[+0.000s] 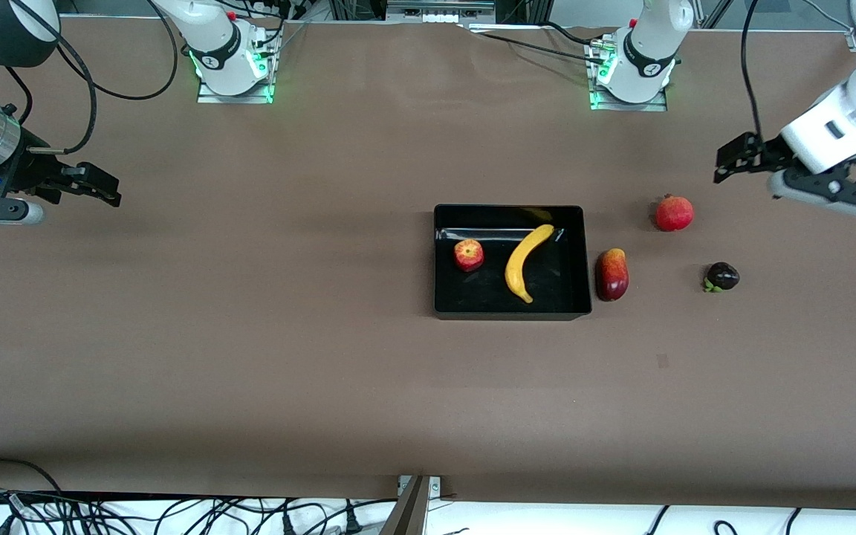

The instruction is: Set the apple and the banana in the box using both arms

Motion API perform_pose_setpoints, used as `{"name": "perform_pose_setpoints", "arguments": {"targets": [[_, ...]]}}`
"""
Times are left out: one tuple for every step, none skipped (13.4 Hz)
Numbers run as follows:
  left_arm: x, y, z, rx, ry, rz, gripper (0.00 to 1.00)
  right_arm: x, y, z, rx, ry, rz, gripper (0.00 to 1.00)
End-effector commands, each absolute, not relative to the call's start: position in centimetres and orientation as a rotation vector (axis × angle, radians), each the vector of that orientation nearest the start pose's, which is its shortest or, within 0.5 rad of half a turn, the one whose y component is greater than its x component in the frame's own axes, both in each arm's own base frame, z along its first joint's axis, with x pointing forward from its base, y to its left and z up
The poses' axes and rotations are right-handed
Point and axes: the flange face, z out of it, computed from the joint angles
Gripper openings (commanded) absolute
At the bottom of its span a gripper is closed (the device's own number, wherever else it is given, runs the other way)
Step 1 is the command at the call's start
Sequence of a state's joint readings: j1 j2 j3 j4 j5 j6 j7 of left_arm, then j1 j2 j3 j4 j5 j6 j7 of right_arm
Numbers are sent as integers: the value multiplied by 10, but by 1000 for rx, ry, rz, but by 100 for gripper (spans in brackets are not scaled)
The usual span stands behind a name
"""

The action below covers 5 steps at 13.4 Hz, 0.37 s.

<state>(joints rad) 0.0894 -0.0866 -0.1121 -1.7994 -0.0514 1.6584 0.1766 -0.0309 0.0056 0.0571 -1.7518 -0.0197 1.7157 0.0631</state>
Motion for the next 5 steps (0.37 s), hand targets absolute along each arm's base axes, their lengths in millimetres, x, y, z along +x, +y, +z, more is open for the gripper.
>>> {"name": "perform_pose_setpoints", "arguments": {"targets": [[528, 1, 578, -3160, 217, 85, 100, 558, 14, 552, -3162, 65, 49, 100], [529, 1, 579, -3160, 210, 73, 100, 558, 14, 552, -3162, 63, 49, 100], [530, 2, 581, -3160, 198, 61, 100, 558, 14, 552, -3162, 63, 49, 100], [530, 4, 582, -3162, 188, 56, 100, 558, 14, 552, -3162, 65, 49, 100], [530, 7, 583, -3163, 179, 51, 100, 558, 14, 552, -3162, 65, 49, 100]]}}
